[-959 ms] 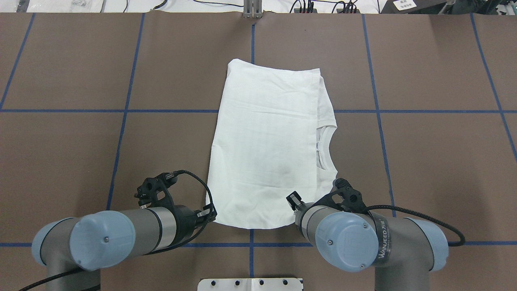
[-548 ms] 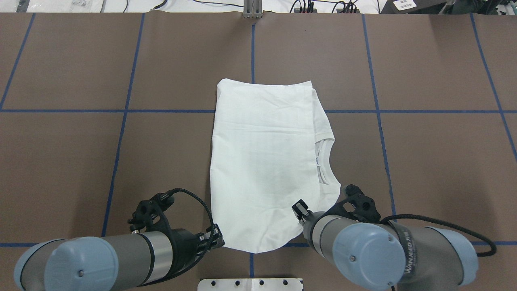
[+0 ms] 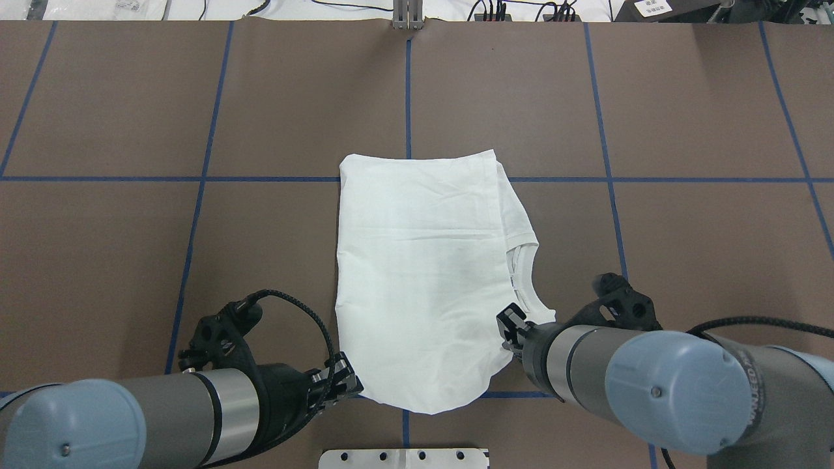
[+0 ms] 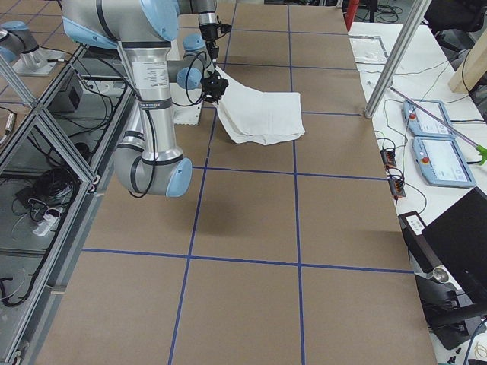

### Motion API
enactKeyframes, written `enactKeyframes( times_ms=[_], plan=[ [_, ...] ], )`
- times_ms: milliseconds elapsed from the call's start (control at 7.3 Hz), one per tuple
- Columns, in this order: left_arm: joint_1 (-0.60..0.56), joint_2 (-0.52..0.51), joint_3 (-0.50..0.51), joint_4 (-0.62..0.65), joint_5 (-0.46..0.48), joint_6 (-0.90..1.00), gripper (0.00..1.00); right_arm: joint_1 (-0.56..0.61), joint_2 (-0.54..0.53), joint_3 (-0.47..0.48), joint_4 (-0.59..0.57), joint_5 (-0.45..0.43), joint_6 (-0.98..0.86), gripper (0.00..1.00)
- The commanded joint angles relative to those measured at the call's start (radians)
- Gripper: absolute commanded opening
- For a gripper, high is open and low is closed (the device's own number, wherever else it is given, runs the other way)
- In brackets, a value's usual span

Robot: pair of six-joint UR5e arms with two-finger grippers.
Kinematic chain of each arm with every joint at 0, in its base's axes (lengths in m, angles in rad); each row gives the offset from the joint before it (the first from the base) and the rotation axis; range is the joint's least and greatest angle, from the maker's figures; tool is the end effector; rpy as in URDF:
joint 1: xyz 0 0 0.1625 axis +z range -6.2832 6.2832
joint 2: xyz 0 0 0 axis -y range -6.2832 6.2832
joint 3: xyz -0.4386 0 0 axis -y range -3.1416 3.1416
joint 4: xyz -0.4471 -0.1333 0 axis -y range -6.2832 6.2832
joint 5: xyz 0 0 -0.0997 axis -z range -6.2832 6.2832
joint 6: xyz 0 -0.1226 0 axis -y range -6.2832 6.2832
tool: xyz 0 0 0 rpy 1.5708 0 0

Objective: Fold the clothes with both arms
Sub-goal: 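Lift the near edge with both grippers and fold it over the shirt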

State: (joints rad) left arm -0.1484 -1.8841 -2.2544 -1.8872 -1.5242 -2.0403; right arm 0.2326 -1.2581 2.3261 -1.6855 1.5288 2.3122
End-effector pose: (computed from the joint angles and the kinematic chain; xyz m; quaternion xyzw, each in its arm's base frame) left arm 0.4954 -0.2146 0.1390 -0.0793 0.6054 -0.2543 0.7500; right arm -0.4624 -0.2518 0.1777 -0.0974 -0.4486 0.4242 0.7806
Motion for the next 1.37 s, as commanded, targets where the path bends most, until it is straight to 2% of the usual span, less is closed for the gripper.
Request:
enactKeyframes(
  times_ms=[0, 274, 411, 685, 822, 959, 1096, 1233],
  plan=[
    [-0.129, -0.084, 0.102, 0.016, -0.008, 0.11, 0.0, 0.158, 0.119, -0.125, 0.004, 0.089, -0.168, 0.0],
    [-0.232, -0.125, 0.162, 0.016, -0.014, 0.229, 0.0, 0.282, 0.21, -0.259, 0.007, 0.178, -0.282, 0.0],
    [-0.282, -0.151, 0.229, 0.002, -0.019, 0.241, 0.0, 0.322, 0.23, -0.311, 0.006, 0.198, -0.339, 0.0],
    [-0.376, -0.228, 0.367, -0.033, -0.065, 0.314, 0.0, 0.402, 0.366, -0.522, 0.006, 0.249, -0.423, 0.0],
    [-0.397, -0.233, 0.437, -0.112, -0.071, 0.327, 0.0, 0.434, 0.403, -0.61, 0.007, 0.29, -0.478, 0.0],
    [-0.408, -0.233, 0.494, -0.174, -0.071, 0.34, 0.0, 0.451, 0.451, -0.708, 0.048, 0.292, -0.517, 0.0],
    [-0.428, -0.246, 0.562, -0.203, -0.071, 0.35, 0.0, 0.486, 0.462, -0.834, 0.21, 0.327, -0.52, 0.0],
    [-0.454, -0.288, 0.666, -0.234, -0.071, 0.36, 0.31, 0.519, 0.482, -0.957, 0.333, 0.368, -0.589, 0.99]
  ],
)
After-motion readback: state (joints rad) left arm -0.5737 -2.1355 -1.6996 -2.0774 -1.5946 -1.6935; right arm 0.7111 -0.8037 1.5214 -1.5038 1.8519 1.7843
